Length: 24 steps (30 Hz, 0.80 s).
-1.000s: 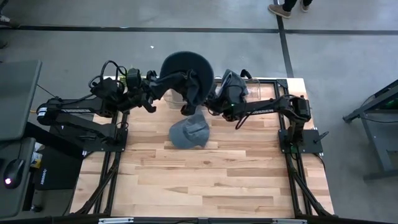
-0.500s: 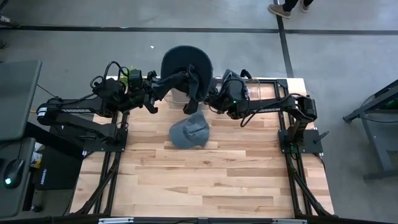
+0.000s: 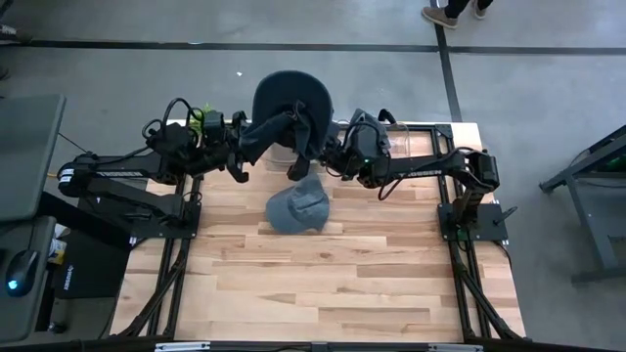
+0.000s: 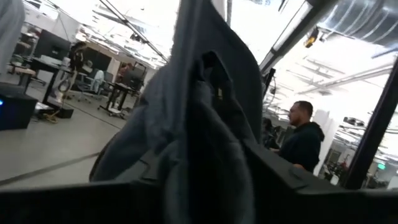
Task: Pick & Place hat
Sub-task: Put the black cap into the right transparent bin
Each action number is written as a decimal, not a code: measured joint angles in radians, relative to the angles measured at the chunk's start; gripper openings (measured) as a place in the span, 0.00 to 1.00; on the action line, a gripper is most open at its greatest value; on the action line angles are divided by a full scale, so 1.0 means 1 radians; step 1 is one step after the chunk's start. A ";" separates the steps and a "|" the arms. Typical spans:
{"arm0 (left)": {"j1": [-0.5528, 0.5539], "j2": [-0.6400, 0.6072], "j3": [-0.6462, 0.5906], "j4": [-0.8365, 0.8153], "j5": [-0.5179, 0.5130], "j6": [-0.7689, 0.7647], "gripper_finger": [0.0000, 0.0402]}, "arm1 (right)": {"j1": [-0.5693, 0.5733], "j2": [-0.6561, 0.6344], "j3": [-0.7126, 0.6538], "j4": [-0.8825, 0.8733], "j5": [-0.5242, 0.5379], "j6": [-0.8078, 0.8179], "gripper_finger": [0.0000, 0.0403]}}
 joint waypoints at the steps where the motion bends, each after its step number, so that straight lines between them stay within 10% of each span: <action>1: 0.000 -0.001 0.000 -0.001 0.005 0.006 0.39 | 0.000 0.000 0.000 -0.005 0.006 0.003 0.00; 10: 0.000 -0.138 0.000 -0.156 -0.051 0.148 0.64 | 0.001 -0.059 -0.001 -0.126 0.069 -0.025 0.00; 24: 0.000 -0.379 0.000 -0.463 -0.190 0.156 0.66 | -0.008 -0.178 -0.001 -0.631 0.173 0.074 0.00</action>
